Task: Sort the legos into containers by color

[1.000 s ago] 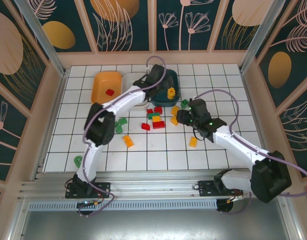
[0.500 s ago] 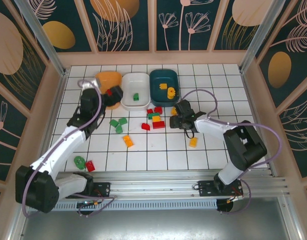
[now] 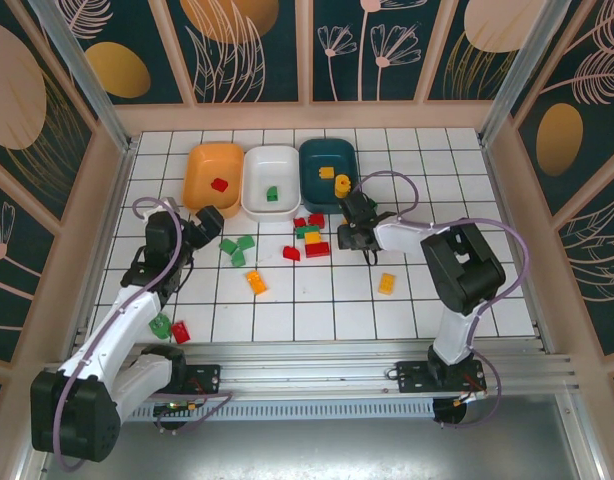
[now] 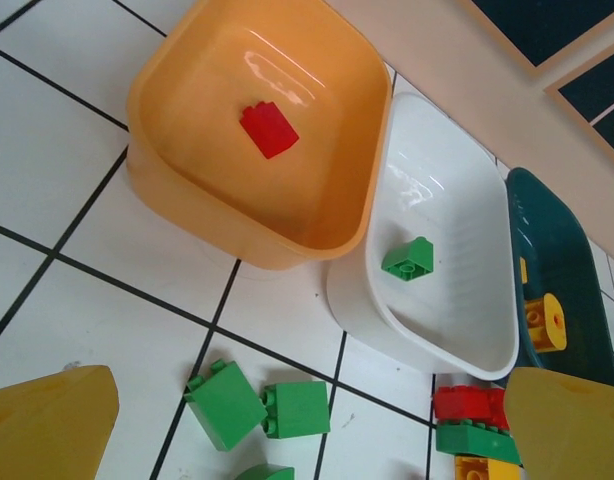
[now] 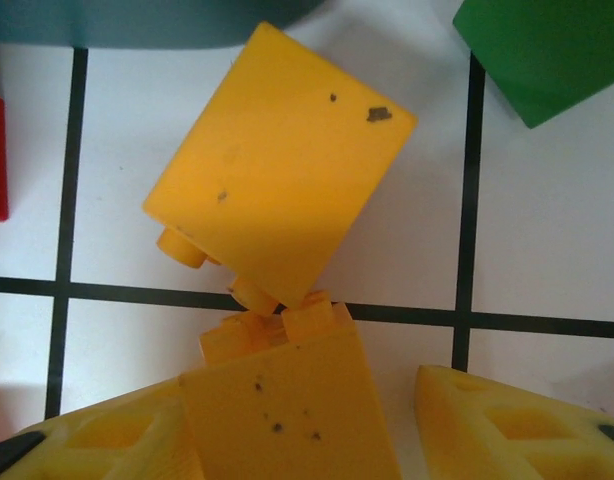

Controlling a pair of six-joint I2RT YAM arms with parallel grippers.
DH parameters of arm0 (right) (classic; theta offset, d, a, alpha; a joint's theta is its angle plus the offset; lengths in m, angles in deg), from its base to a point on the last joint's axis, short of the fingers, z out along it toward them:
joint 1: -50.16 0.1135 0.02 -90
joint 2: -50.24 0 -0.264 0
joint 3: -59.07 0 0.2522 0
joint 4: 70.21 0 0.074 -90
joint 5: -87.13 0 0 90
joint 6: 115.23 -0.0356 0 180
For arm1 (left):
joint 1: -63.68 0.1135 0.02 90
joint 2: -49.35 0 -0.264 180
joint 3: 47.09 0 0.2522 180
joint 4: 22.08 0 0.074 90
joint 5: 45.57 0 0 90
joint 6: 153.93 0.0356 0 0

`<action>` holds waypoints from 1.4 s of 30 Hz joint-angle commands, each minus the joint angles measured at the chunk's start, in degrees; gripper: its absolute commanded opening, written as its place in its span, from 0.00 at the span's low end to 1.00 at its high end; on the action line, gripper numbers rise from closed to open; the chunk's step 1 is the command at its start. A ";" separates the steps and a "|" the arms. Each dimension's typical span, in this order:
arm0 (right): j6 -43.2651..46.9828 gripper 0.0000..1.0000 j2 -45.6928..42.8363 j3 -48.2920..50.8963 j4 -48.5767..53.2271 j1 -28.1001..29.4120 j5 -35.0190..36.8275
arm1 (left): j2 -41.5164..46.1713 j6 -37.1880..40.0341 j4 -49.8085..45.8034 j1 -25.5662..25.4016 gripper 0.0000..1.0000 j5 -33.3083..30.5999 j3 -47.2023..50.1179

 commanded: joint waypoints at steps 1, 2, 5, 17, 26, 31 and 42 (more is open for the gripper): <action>1.91 0.56 1.02 -1.60 -0.52 -0.26 0.89 | -0.98 -1.05 2.34 0.31 0.99 2.25 -0.36; 2.40 0.56 1.09 -1.76 -0.70 -0.20 0.95 | -1.28 -0.99 2.57 0.30 0.98 2.20 -0.42; 2.99 0.51 2.42 -2.49 -0.83 -1.93 -0.33 | -1.95 -1.16 2.94 0.35 0.99 1.93 -0.39; 0.89 0.24 -13.02 -1.53 -1.05 -0.19 -2.07 | -2.75 -2.55 3.41 0.35 0.99 0.15 1.17; 3.10 0.27 10.91 -27.27 0.74 -2.30 -2.36 | -3.73 -11.75 6.83 0.26 0.99 3.85 8.08; 3.55 0.40 18.40 -38.07 3.91 -3.25 -0.95 | 2.76 -12.11 -2.76 0.38 0.98 -3.64 6.75; -1.05 0.63 5.54 -26.02 0.22 -2.93 6.51 | 1.95 -9.67 -1.43 0.32 0.98 1.64 5.23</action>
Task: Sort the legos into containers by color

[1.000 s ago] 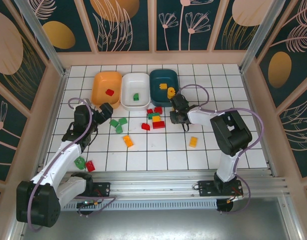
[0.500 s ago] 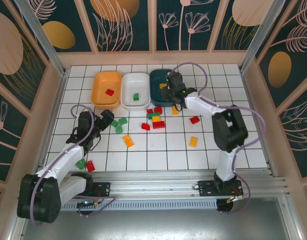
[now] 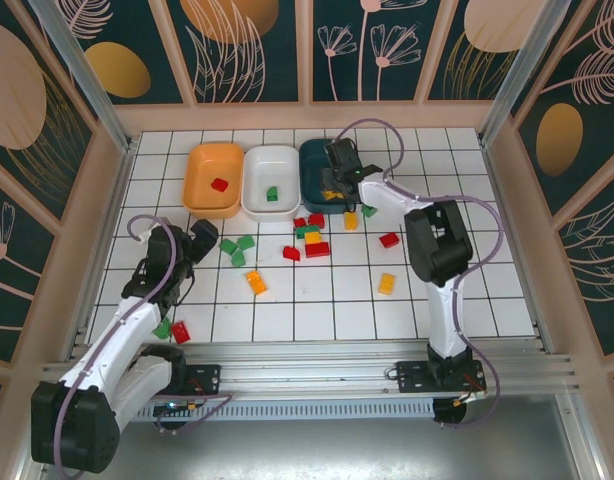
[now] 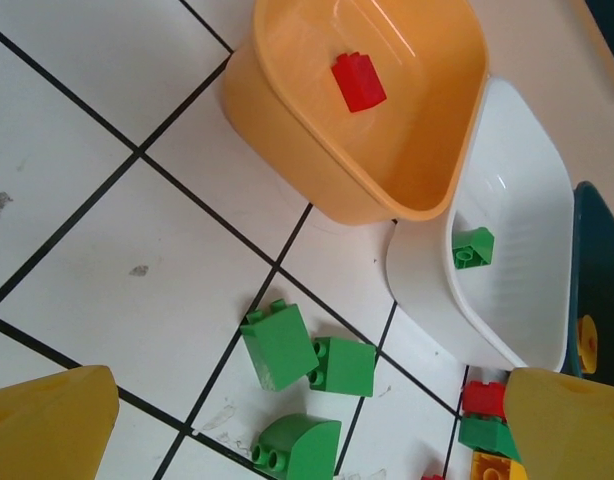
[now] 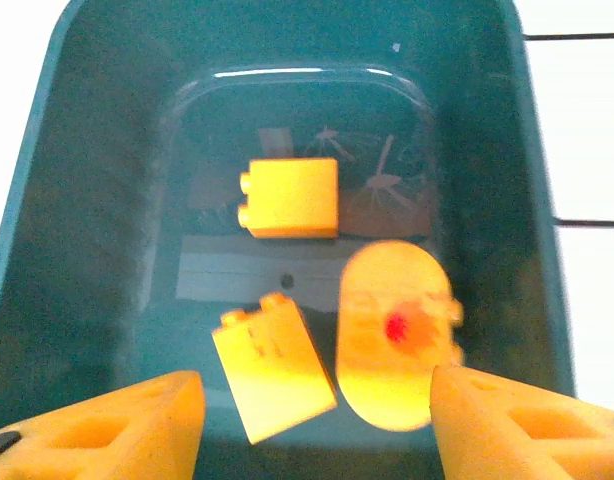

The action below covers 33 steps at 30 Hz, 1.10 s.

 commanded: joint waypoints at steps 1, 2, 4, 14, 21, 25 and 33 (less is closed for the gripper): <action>-4.50 0.63 -10.46 8.83 -2.64 -0.25 5.40 | -1.81 0.98 4.51 0.29 0.99 5.37 0.41; -6.16 0.63 -13.14 13.11 -3.69 -0.56 6.42 | -2.68 0.68 6.72 0.24 0.98 7.23 1.09; -9.30 0.64 -17.94 21.10 -5.12 -1.79 7.25 | -4.74 0.68 11.28 0.28 0.96 12.46 1.92; -15.56 0.72 -25.36 40.82 -7.28 -10.52 0.26 | -14.12 6.73 26.07 -11.32 0.91 24.47 -4.40; -24.41 0.71 -25.27 43.85 -11.50 -11.30 -6.38 | -17.23 6.73 26.92 -12.28 0.91 23.81 -4.77; -26.69 0.70 -23.74 43.07 -12.49 -11.35 -10.76 | -16.74 7.55 25.16 -12.28 0.92 23.36 -4.43; -24.64 0.61 -21.43 40.76 -14.63 -10.74 -10.62 | -14.82 9.73 21.65 -12.28 0.93 20.74 -4.88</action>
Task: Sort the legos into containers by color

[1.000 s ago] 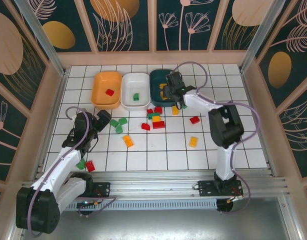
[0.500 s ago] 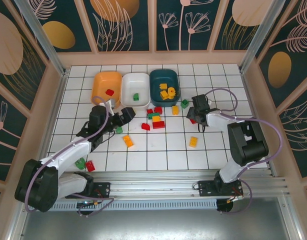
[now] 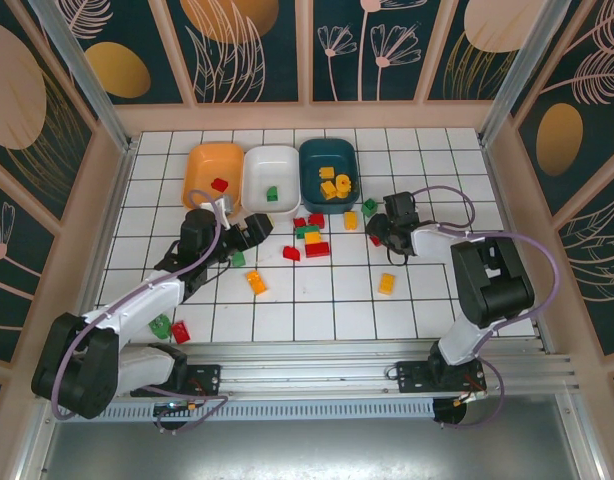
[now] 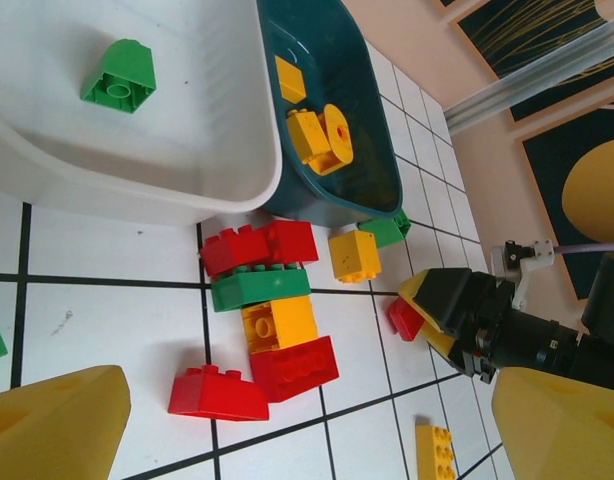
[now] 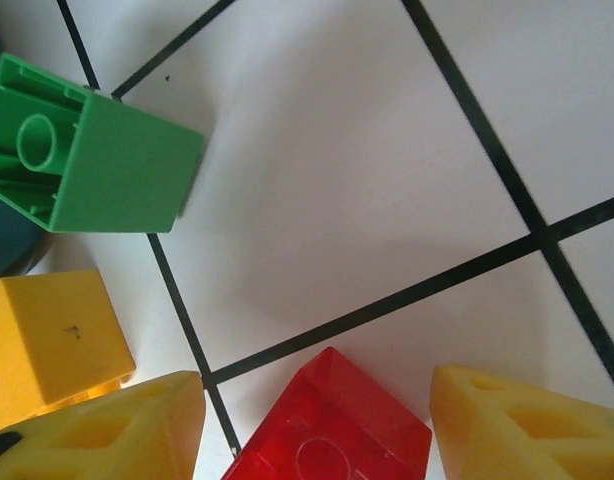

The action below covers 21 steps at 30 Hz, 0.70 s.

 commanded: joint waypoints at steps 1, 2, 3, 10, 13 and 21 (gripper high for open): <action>1.40 0.61 1.22 -2.58 -2.45 0.37 0.22 | 1.62 2.46 -1.85 -0.06 0.94 -1.66 -0.54; 2.55 0.60 1.39 -2.84 -2.83 0.39 0.37 | 1.63 2.48 -1.95 -0.03 0.94 -1.82 -0.50; 3.21 0.60 1.67 -3.32 -2.57 0.36 0.31 | 1.58 2.45 -1.94 0.00 0.94 -1.80 -0.62; 3.26 0.58 2.92 -4.26 2.19 2.34 6.25 | 0.83 2.62 -1.92 -0.09 0.94 -1.78 -0.64; 3.66 0.61 3.98 -5.13 4.21 4.81 10.64 | 0.63 3.05 -2.03 -0.06 0.94 -1.89 -0.82; 4.03 0.39 5.81 -6.53 7.03 6.90 15.31 | 1.06 3.67 -4.18 0.05 0.94 -3.94 -1.35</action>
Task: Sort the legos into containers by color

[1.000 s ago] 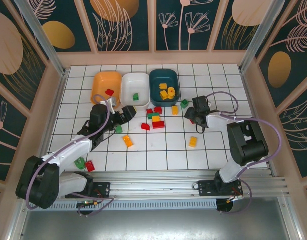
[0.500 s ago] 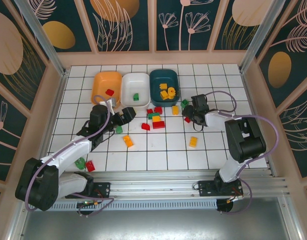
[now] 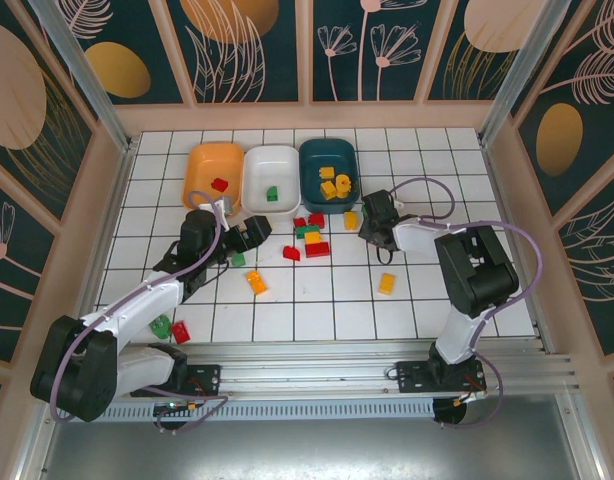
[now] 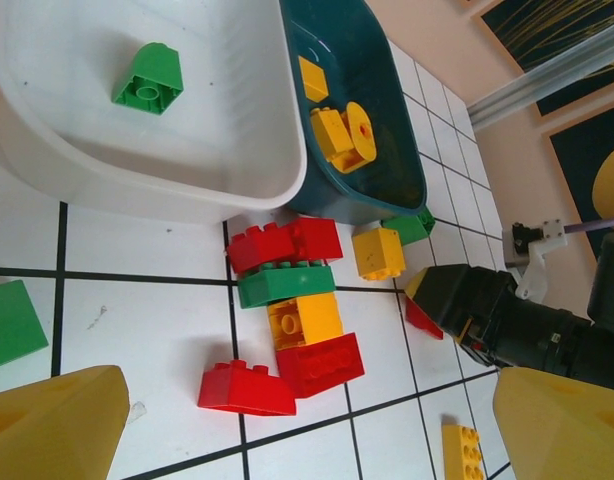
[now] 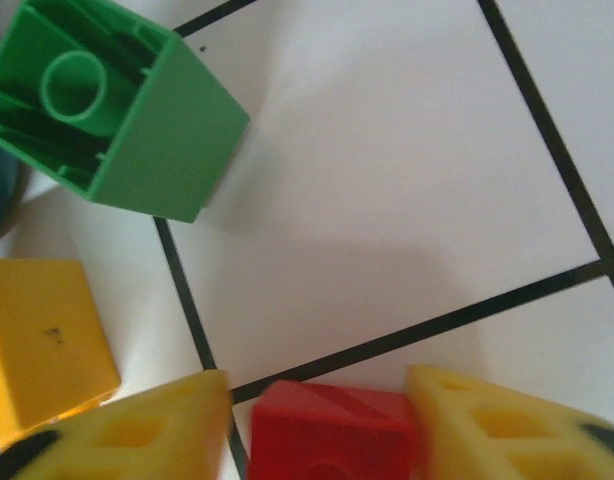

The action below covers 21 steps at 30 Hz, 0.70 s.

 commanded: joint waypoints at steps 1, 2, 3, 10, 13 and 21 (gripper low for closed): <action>0.18 0.32 -0.26 -0.49 2.00 0.58 3.74 | 0.71 1.35 -2.35 0.02 0.94 -3.02 -1.36; 0.56 0.27 -1.33 -0.38 1.85 0.89 4.09 | 1.09 1.14 -3.22 0.02 0.94 -4.29 -1.52; 1.01 0.25 -2.55 -0.16 1.52 1.23 4.35 | 1.47 0.87 -4.29 0.02 0.94 -6.11 -1.67; 4.55 0.22 -8.93 -7.28 0.26 9.01 2.70 | 2.55 -2.58 -19.31 10.96 0.94 -18.49 -5.32; 6.53 0.22 -2.81 -15.60 -3.74 13.72 -2.53 | 3.86 -5.75 -18.40 18.53 0.94 -16.14 -2.99; 14.76 0.21 27.90 -58.61 5.04 23.55 -15.15 | 8.63 -8.68 -20.41 20.90 0.96 -13.82 1.55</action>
